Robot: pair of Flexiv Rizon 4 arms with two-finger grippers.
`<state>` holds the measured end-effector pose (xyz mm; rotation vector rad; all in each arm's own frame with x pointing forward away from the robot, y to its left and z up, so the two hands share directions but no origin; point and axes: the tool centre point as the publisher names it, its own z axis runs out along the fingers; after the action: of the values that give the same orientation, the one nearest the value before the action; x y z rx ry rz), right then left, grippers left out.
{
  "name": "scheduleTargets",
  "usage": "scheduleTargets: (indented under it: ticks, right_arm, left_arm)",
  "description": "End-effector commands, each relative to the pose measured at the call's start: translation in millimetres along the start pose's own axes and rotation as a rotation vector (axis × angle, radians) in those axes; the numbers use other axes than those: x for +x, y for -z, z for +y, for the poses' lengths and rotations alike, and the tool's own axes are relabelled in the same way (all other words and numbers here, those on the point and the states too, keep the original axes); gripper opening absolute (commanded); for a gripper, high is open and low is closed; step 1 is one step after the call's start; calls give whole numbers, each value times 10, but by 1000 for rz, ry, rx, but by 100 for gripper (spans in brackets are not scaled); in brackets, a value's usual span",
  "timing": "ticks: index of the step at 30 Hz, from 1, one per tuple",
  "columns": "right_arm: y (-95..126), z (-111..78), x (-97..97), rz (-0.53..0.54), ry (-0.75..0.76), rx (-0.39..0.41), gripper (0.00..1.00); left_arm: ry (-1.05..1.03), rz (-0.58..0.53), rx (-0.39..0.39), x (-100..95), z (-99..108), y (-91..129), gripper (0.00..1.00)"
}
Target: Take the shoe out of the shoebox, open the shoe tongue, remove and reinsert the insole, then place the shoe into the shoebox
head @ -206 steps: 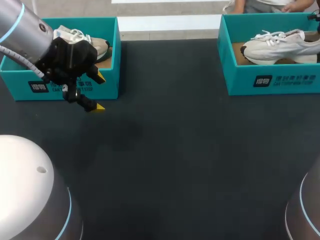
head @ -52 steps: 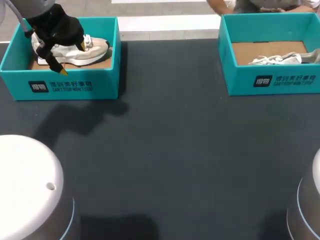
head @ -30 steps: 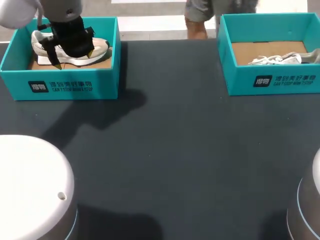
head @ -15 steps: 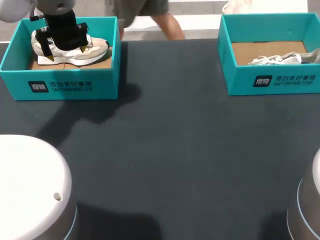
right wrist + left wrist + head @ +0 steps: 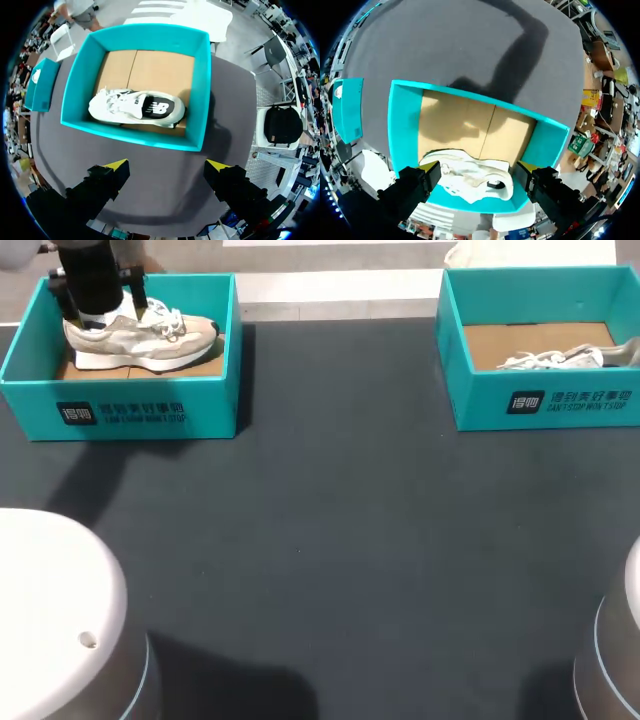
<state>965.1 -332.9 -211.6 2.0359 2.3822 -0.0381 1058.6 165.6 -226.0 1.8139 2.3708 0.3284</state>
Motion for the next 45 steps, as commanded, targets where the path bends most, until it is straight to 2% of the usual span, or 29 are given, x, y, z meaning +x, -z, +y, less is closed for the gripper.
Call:
scheduleTargets:
  ticks: [1, 4, 7, 29, 31, 36, 40, 45]
  right_arm:
    - [0, -13, 6, -1, -1, -2, 100]
    - [0, -13, 6, -1, -1, -2, 100]
    - [0, -13, 6, -1, -1, -2, 100]
    - [0, -13, 6, -1, -1, -2, 100]
    - [0, -13, 6, -1, -1, -2, 100]
    - [0, -13, 6, -1, -1, -2, 100]
    - [0, -13, 6, -1, -1, -2, 100]
    - [0, -13, 6, -1, -1, -2, 100]
  left_arm:
    - [-59, -36, 2, 32, 279, -111, 100]
    - [-115, 38, -21, 42, 380, -189, 100]
    - [-153, 54, -23, 26, 453, -228, 100]
    - [-153, 54, -23, 26, 453, -228, 100]
    - [-156, 76, -2, 104, 543, -267, 100]
    - [-168, 86, -5, 264, 715, -351, 100]
    - [-197, 124, -6, 350, 856, -437, 100]
    - [-209, 114, 7, 414, 1032, -586, 100]
